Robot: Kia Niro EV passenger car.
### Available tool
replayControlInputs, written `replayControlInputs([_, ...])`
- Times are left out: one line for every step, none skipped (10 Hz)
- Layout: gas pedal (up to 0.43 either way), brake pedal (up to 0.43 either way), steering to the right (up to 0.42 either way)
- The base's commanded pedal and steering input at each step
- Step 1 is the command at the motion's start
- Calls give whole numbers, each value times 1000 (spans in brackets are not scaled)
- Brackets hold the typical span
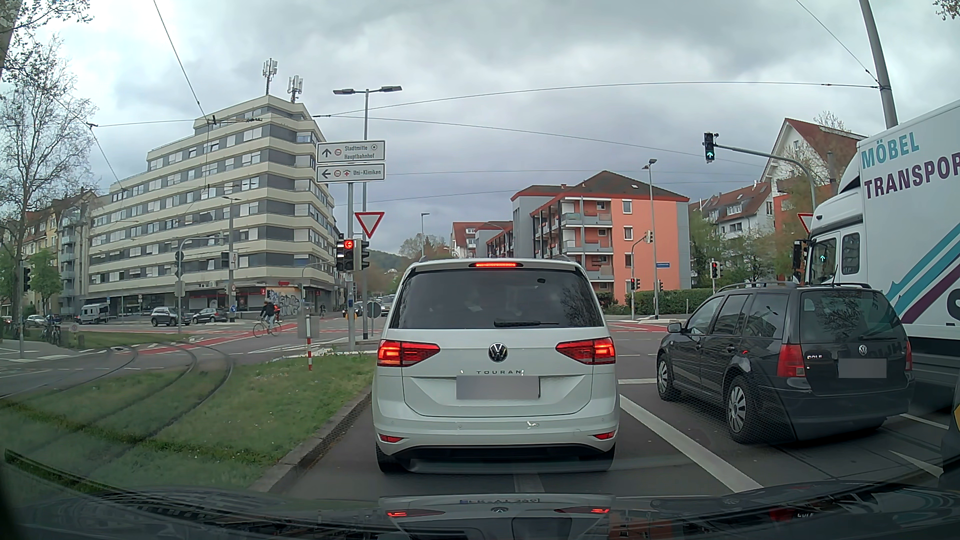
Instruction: Follow the waypoints while adhering to traffic rules and regulations
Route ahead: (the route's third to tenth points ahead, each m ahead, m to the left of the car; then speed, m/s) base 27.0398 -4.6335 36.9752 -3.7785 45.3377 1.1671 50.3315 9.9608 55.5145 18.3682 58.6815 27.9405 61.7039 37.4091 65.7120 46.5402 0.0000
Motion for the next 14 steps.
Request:
replayControlInputs([0, 244, -25])
replayControlInputs([0, 238, -25])
replayControlInputs([0, 244, -26])
replayControlInputs([0, 244, -26])
replayControlInputs([0, 244, -25])
replayControlInputs([0, 244, -26])
replayControlInputs([0, 244, -26])
replayControlInputs([0, 244, -25])
replayControlInputs([0, 238, -26])
replayControlInputs([0, 244, -25])
replayControlInputs([0, 244, -26])
replayControlInputs([0, 244, -26])
replayControlInputs([0, 244, -25])
replayControlInputs([0, 244, -25])
